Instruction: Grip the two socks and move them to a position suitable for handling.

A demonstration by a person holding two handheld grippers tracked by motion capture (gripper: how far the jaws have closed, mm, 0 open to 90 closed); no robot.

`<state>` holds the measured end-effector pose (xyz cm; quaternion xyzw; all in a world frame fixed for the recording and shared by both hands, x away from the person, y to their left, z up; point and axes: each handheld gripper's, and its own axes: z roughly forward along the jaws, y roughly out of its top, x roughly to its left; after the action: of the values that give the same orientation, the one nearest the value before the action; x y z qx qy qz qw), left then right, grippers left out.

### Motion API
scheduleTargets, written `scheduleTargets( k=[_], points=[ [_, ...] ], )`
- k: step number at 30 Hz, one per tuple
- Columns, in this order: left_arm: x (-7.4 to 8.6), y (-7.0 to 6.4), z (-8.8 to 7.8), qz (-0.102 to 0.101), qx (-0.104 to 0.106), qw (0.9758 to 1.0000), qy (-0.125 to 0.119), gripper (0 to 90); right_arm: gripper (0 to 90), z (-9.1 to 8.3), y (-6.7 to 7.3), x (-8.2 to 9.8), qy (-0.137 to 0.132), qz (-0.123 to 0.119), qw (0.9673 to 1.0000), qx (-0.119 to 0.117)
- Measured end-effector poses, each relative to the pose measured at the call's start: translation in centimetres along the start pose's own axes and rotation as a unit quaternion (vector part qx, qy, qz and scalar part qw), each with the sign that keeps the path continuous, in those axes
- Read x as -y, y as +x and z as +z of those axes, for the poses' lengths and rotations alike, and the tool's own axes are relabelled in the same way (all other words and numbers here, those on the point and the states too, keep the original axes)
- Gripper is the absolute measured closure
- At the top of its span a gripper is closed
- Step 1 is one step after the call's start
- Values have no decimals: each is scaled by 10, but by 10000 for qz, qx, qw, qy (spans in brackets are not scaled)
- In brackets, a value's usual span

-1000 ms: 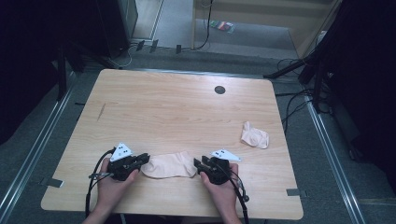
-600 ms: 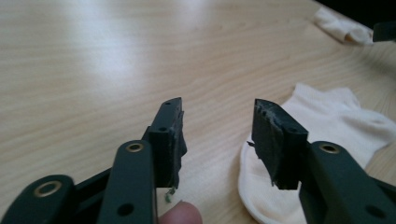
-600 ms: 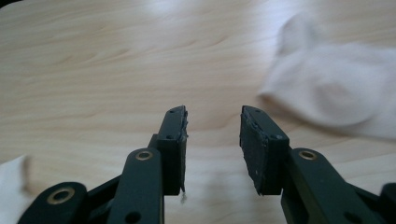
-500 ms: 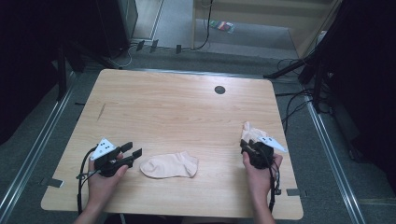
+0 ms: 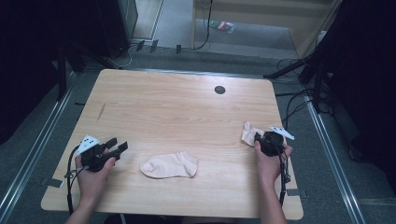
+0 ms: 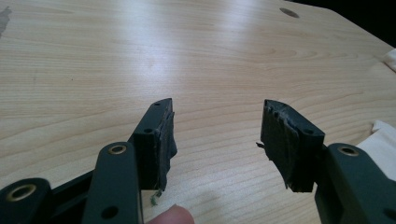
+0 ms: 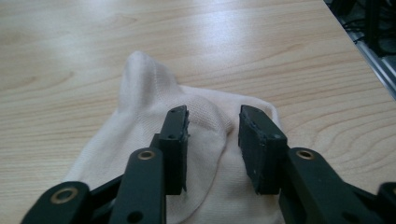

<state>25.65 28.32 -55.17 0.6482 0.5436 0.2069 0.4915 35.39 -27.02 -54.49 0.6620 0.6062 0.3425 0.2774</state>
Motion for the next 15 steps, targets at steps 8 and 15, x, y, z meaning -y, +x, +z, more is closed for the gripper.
scheduleTargets(
  k=[8, 15],
  points=[
    [0, 1, 0, -27, 74, 9999, 63, 450, 878, -4, 0, 2, -112, 34, 9999, -29],
    [0, 1, 1, -57, 89, 9999, 82, 455, 882, -20, 9, -7, -368, 101, 9985, -380]
  ],
)
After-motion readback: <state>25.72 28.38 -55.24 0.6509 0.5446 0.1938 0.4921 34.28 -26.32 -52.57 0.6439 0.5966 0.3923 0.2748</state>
